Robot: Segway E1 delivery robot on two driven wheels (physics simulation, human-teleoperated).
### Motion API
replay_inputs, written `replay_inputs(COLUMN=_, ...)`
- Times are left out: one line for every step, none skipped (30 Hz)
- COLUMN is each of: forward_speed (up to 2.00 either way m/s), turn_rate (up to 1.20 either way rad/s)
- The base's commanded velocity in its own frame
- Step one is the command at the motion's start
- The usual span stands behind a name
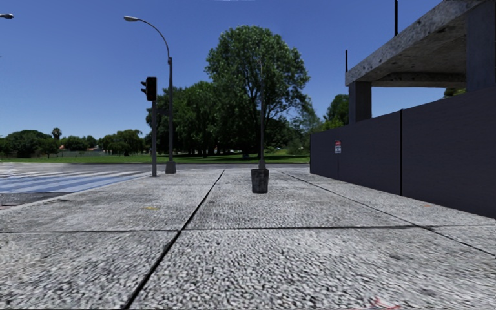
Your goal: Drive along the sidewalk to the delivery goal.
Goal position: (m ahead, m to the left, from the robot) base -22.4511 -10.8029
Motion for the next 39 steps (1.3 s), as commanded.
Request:
replay_inputs(forward_speed=0.0, turn_rate=0.81)
replay_inputs(forward_speed=0.0, turn_rate=0.81)
replay_inputs(forward_speed=0.0, turn_rate=0.81)
replay_inputs(forward_speed=0.0, turn_rate=0.81)
replay_inputs(forward_speed=0.0, turn_rate=0.81)
replay_inputs(forward_speed=0.0, turn_rate=0.81)
replay_inputs(forward_speed=0.0, turn_rate=0.81)
replay_inputs(forward_speed=0.0, turn_rate=0.81)
replay_inputs(forward_speed=0.0, turn_rate=0.81)
replay_inputs(forward_speed=0.0, turn_rate=0.81)
replay_inputs(forward_speed=0.0, turn_rate=0.81)
replay_inputs(forward_speed=0.0, turn_rate=0.81)
replay_inputs(forward_speed=0.0, turn_rate=0.81)
replay_inputs(forward_speed=0.0, turn_rate=0.81)
replay_inputs(forward_speed=0.0, turn_rate=0.81)
replay_inputs(forward_speed=0.0, turn_rate=0.81)
replay_inputs(forward_speed=0.0, turn_rate=0.81)
replay_inputs(forward_speed=0.0, turn_rate=0.81)
replay_inputs(forward_speed=0.0, turn_rate=0.81)
replay_inputs(forward_speed=0.0, turn_rate=0.81)
replay_inputs(forward_speed=0.0, turn_rate=0.81)
replay_inputs(forward_speed=0.0, turn_rate=0.81)
replay_inputs(forward_speed=0.0, turn_rate=0.81)
replay_inputs(forward_speed=0.0, turn_rate=0.81)
replay_inputs(forward_speed=0.0, turn_rate=0.81)
replay_inputs(forward_speed=0.0, turn_rate=0.81)
replay_inputs(forward_speed=0.0, turn_rate=0.81)
replay_inputs(forward_speed=0.0, turn_rate=0.81)
replay_inputs(forward_speed=0.0, turn_rate=0.81)
replay_inputs(forward_speed=0.0, turn_rate=0.81)
replay_inputs(forward_speed=0.0, turn_rate=0.81)
replay_inputs(forward_speed=0.0, turn_rate=0.81)
replay_inputs(forward_speed=0.0, turn_rate=0.81)
replay_inputs(forward_speed=0.0, turn_rate=0.81)
replay_inputs(forward_speed=0.0, turn_rate=0.81)
replay_inputs(forward_speed=0.0, turn_rate=0.81)
replay_inputs(forward_speed=0.0, turn_rate=0.81)
replay_inputs(forward_speed=0.0, turn_rate=0.81)
replay_inputs(forward_speed=0.0, turn_rate=0.81)
